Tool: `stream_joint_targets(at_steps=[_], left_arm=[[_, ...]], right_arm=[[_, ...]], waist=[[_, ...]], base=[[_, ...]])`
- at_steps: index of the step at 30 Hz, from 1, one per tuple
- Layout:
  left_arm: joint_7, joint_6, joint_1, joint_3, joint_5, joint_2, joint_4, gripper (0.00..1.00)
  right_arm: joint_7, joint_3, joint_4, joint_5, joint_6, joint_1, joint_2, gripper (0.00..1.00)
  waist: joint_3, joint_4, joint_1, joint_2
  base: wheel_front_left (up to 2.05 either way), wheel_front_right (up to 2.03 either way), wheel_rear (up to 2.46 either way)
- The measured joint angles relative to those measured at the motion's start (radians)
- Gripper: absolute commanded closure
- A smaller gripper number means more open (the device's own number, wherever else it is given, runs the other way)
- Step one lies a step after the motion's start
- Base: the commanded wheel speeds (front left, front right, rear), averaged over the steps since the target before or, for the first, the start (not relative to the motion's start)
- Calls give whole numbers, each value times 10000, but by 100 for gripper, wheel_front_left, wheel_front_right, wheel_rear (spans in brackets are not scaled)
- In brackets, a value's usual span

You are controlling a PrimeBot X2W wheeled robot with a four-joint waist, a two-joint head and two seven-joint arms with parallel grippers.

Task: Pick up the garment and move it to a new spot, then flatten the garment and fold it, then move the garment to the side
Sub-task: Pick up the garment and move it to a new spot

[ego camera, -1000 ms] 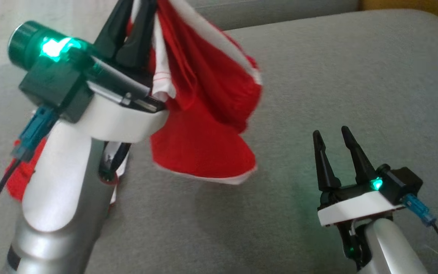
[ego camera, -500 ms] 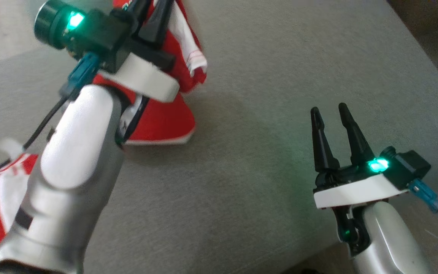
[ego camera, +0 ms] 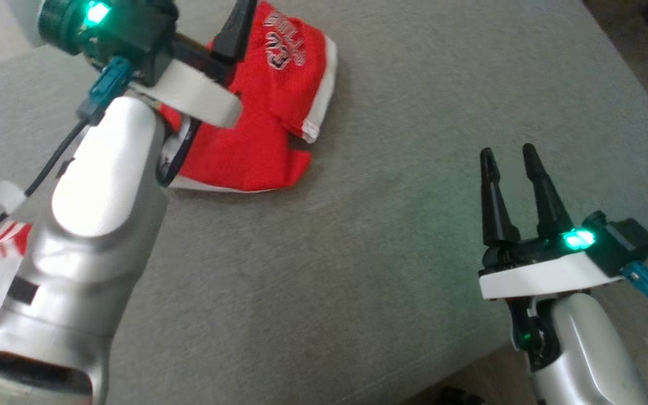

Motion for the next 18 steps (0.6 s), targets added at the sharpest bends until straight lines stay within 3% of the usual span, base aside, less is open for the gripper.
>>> stream_joint_targets(at_steps=[6,18], left_arm=[[-502,86,751,184,-65,416,-36,0],[-1009,1177,4053,652,-476,894,-1465,0]], right_arm=[[0,-431,50,-431,0,6,0,0],[0,-1041,332,-1239,0,509,2,0]], waist=[[-203,889,-1,0],[-991,2743,-2,0]], base=[[0,0,0],[0,0,0]])
